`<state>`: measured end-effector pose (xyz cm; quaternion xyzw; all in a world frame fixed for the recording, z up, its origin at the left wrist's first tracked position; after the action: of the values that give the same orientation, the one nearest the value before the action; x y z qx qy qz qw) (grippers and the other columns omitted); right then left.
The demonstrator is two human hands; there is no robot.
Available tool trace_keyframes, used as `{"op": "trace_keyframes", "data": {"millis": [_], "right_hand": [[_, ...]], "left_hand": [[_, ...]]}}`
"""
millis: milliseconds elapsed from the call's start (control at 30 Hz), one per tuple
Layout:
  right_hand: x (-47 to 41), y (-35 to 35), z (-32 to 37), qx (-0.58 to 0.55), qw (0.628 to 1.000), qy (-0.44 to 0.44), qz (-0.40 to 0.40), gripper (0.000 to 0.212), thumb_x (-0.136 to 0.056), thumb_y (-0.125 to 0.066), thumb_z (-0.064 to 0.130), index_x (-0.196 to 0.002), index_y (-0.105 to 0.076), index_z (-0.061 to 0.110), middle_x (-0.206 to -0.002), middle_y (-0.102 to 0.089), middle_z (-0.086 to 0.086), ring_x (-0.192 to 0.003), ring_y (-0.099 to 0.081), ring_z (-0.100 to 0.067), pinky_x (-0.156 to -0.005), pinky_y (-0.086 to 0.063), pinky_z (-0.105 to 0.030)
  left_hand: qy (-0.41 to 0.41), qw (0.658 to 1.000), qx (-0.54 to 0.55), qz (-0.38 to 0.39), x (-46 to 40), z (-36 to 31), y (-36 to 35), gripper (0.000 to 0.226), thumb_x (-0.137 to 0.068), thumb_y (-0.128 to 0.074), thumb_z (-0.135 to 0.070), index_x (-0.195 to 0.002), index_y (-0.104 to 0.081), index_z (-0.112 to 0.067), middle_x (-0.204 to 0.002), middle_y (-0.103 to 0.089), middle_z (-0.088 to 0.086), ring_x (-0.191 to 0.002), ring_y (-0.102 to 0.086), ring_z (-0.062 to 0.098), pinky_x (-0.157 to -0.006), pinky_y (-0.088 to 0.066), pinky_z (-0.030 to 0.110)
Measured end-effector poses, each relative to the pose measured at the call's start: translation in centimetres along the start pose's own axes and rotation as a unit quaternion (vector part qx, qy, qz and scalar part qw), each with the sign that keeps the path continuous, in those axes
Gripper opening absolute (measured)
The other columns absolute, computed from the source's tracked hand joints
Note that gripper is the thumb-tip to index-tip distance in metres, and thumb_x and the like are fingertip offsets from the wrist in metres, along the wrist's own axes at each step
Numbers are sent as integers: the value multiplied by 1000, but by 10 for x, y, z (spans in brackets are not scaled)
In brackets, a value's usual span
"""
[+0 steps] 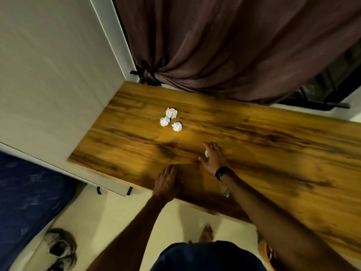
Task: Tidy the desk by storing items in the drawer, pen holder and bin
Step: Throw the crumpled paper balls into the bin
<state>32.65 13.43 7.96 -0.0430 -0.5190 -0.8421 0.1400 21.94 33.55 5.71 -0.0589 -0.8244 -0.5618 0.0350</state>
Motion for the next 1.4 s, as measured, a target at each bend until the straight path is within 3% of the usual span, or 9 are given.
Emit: {"op": "trace_keyframes", "data": {"millis": [167, 367, 500, 633, 733, 900, 1067, 1233, 1400], "right_hand": [[-24, -16, 26, -8, 999, 39, 27, 17, -88, -60, 11, -98, -54, 22, -117, -47, -2, -106, -49, -26, -74, -36, -29], [-64, -11, 64, -152, 988, 31, 4, 14, -96, -49, 19, -110, -49, 16, -108, -59, -2, -80, -56, -18, -58, -36, -24], [-109, 11, 97, -106, 992, 17, -66, 22, -101, -40, 25, -117, -49, 15, -94, -65, -6, -55, -47, -14, -45, -29, -25], [-141, 7, 124, -46, 998, -28, 32, 48, -102, -43, 34, -144, -34, 13, -132, -57, -9, -106, -59, -31, -72, -43, -30], [-147, -23, 128, -111, 988, -45, 101, 50, -98, -53, 29, -143, -39, 14, -137, -54, -7, -122, -54, -29, -90, -44, -30], [-120, -47, 122, -27, 992, -106, 64, 60, -94, -48, 48, -147, -27, 30, -135, -53, -6, -112, -59, -33, -84, -52, -41], [-69, -45, 100, -139, 977, -161, 25, 54, -90, -64, 40, -134, -48, 14, -123, -65, -5, -111, -62, -25, -90, -50, -37], [-10, -3, 90, -451, 860, -220, -96, 13, -93, -62, 11, -98, -51, 5, -71, -55, -8, -47, -52, -7, -43, -40, -25], [86, 12, 52, -632, 685, -293, -215, 11, -90, -64, 34, -91, -57, 25, -82, -66, -4, -50, -52, -16, -41, -28, -23]], "left_hand": [[66, 995, 53, -48, -49, 24, 35, 71, -84, -53, -46, -145, -33, -14, -144, -43, 20, -125, -47, 42, -98, -42, 47], [76, 992, 70, -67, -143, 43, 78, 74, -82, -66, -44, -143, -34, -15, -138, -43, 14, -118, -49, 36, -89, -48, 47], [32, 991, 105, -72, -206, 51, 98, 63, -87, -63, -40, -139, -39, -14, -134, -46, 16, -114, -51, 39, -84, -51, 50], [-13, 992, 117, -43, -253, 66, 105, 74, -79, -58, -52, -142, -37, -18, -141, -42, 12, -127, -41, 37, -97, -41, 49], [-21, 996, 84, -4, -277, 81, 95, 76, -79, -39, -61, -146, -33, -27, -151, -34, 9, -135, -33, 36, -102, -35, 51], [-114, 993, 12, -3, -279, 96, 54, 61, -88, -35, -58, -145, -38, -35, -142, -47, 13, -121, -49, 38, -95, -41, 49], [-136, 991, -16, 9, -255, 78, 40, 45, -89, -37, -44, -128, -55, -31, -128, -54, 19, -101, -58, 41, -81, -48, 46], [-115, 968, 205, 85, -227, 30, 28, 49, -88, -53, -48, -128, -54, -19, -129, -54, 16, -108, -55, 35, -86, -49, 44], [-75, 871, 446, 194, -159, -68, 15, 22, -87, -68, -27, -105, -60, -17, -103, -64, 2, -95, -61, 23, -81, -55, 31]]}}
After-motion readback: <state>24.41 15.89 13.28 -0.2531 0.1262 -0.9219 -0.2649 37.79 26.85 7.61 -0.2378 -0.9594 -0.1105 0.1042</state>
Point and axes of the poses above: each hand's wrist, its own x-axis away from the middle knuckle, its own y-axis out of the back of the hand, z = x × y, the point moved 1 cm from there along -x, towards the middle knuckle
